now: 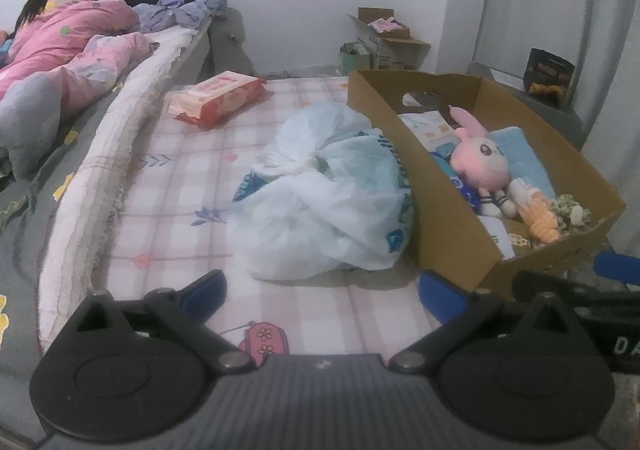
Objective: Organize soft objects
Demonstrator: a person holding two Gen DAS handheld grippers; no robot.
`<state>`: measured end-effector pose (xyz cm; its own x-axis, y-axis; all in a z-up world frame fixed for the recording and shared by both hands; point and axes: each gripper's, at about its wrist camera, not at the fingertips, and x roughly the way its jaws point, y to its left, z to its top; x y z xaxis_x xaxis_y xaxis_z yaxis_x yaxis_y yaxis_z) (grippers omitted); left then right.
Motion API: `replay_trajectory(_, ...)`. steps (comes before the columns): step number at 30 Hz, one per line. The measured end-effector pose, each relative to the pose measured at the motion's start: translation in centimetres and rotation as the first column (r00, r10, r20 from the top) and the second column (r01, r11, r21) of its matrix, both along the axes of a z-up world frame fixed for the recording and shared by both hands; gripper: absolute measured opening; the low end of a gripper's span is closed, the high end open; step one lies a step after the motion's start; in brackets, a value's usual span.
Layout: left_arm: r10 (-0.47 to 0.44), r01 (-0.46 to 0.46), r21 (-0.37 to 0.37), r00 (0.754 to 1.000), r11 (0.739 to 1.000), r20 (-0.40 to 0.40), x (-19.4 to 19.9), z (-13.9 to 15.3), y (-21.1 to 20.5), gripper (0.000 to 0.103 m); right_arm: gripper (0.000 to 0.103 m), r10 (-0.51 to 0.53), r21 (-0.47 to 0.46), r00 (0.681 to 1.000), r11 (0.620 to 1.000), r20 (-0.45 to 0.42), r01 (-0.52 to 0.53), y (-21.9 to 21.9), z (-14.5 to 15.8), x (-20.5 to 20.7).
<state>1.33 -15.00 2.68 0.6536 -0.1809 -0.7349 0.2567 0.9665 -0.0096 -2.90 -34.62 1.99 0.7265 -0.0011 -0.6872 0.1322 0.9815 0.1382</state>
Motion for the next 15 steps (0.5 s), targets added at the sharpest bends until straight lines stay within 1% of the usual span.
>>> replay_trajectory(15, 0.024, -0.024, -0.007, 1.000, 1.000, -0.009, -0.31, 0.00, -0.29, 0.102, 0.102, -0.019, 0.002, 1.000, 1.000, -0.012, 0.019, -1.08, -0.42, 0.23)
